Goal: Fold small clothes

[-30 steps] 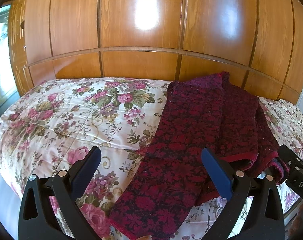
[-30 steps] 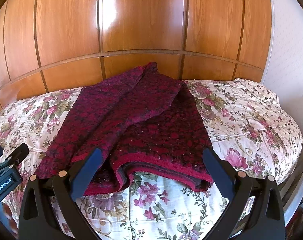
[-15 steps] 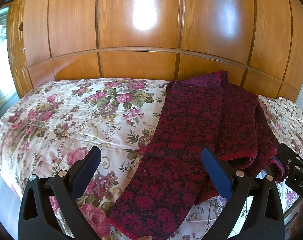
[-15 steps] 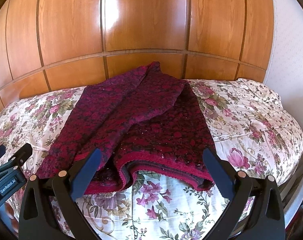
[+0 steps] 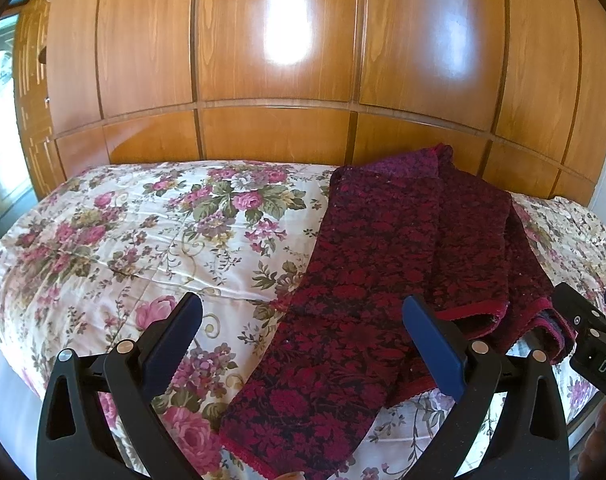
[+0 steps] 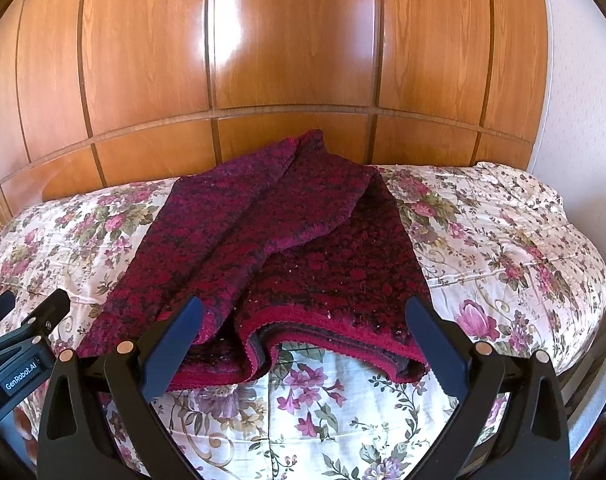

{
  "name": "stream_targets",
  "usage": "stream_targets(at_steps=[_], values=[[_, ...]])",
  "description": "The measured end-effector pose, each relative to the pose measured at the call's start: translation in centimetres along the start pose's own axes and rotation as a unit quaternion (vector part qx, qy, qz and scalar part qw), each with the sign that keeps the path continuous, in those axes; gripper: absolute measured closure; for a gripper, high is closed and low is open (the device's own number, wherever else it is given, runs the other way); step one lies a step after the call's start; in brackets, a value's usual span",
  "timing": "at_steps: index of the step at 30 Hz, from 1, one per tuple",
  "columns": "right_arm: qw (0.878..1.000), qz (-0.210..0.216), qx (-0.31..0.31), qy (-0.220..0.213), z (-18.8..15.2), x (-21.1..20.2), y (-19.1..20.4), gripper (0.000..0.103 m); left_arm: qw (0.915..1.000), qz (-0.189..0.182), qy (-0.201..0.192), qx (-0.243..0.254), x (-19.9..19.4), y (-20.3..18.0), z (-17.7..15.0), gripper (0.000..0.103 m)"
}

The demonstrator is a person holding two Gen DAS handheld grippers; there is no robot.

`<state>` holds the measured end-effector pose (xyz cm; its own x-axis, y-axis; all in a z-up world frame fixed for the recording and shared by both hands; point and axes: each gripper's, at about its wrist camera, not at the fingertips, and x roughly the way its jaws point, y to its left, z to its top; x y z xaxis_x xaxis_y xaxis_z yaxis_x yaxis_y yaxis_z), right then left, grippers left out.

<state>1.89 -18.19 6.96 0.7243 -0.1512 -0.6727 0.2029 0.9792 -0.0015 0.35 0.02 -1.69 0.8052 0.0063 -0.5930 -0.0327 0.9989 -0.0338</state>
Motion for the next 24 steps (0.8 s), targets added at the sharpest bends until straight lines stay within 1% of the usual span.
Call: stream_targets(at_steps=[19, 24], values=[[1.000, 0.002, 0.003, 0.001, -0.09, -0.43, -0.35, 0.002, 1.0000, -0.003, -0.005, 0.005, -0.96, -0.26, -0.08, 0.004], [1.000, 0.004, 0.006, 0.002, -0.09, -0.41, -0.49, 0.002, 0.9998, -0.016, -0.002, 0.010, -0.67, -0.15, -0.43, 0.004]])
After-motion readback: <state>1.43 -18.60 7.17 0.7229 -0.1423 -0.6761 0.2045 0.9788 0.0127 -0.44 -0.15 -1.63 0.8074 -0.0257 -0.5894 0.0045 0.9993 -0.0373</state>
